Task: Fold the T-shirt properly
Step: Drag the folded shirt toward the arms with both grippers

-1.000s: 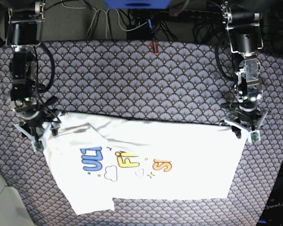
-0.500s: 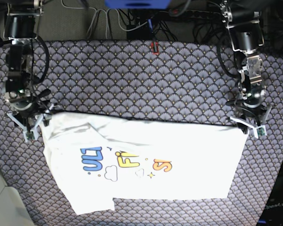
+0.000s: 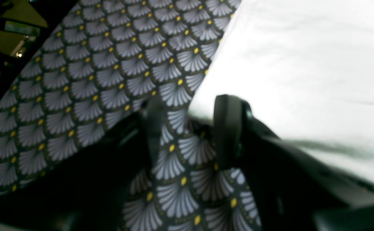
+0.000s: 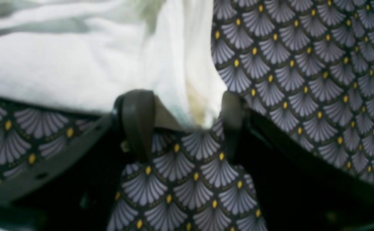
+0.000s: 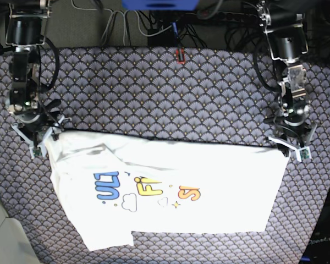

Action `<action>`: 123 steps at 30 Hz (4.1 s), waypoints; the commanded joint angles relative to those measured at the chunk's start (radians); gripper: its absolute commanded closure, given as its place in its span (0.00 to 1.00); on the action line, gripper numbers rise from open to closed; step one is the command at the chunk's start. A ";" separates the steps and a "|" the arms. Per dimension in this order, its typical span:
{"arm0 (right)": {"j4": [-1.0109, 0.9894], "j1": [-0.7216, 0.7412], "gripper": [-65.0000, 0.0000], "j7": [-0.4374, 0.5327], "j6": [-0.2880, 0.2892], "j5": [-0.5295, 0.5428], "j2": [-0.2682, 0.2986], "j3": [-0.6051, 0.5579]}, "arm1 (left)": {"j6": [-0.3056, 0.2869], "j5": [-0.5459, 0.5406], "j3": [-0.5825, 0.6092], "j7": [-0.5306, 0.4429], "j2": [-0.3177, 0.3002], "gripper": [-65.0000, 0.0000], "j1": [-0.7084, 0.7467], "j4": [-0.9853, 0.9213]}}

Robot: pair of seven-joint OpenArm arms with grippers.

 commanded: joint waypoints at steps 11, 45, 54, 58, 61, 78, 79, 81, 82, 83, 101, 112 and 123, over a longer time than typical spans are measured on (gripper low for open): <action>0.015 0.020 1.00 0.015 -0.001 -0.003 0.012 0.000 | 0.004 0.001 -0.004 -0.026 -0.014 0.60 -0.070 0.014; 0.017 0.005 1.00 0.010 -0.001 -0.005 0.020 0.000 | 0.002 0.001 0.004 -0.034 -0.009 0.63 -0.174 -0.258; 0.017 0.006 1.00 0.010 -0.001 -0.005 0.020 0.000 | 0.002 0.001 -0.001 -0.034 -0.012 0.99 -0.173 -0.286; 0.023 0.006 1.00 0.010 -0.001 -0.005 0.021 0.003 | 0.002 0.001 -0.002 -0.034 -0.012 0.99 -0.153 -0.278; 0.023 0.002 1.00 0.010 0.000 0.003 0.047 0.002 | 0.002 0.001 -0.002 -0.032 -0.016 0.99 -0.150 -0.278; 0.109 -0.113 1.00 0.019 0.120 0.001 0.070 0.028 | 0.002 0.001 -0.002 -0.023 -0.016 0.99 0.056 -0.031; 0.123 -0.126 1.00 0.019 0.120 0.001 0.070 0.028 | 0.002 0.001 -0.002 -0.023 -0.016 0.99 0.064 -0.029; 0.144 -0.150 1.00 0.019 0.120 0.001 0.073 0.029 | 0.002 0.001 -0.004 -0.023 -0.016 0.99 0.082 -0.014; 0.152 -0.161 1.00 0.019 0.120 0.001 0.084 0.029 | 0.002 0.001 -0.004 -0.023 -0.016 0.99 0.094 0.004; 0.158 -0.173 1.00 0.021 0.120 0.003 0.090 0.029 | 0.002 0.001 -0.004 -0.023 -0.016 0.99 0.114 0.029; 0.227 -0.390 1.00 0.104 0.272 0.003 0.064 0.243 | 0.002 0.001 -0.047 0.167 0.035 0.99 0.335 0.357; 0.227 -0.508 1.00 0.199 0.273 0.003 0.047 0.255 | 0.002 0.001 -0.045 0.167 0.063 0.99 0.476 0.457; 0.227 -0.519 1.00 0.199 0.275 0.003 0.049 0.336 | 0.002 0.001 -0.042 0.166 0.063 0.99 0.535 0.468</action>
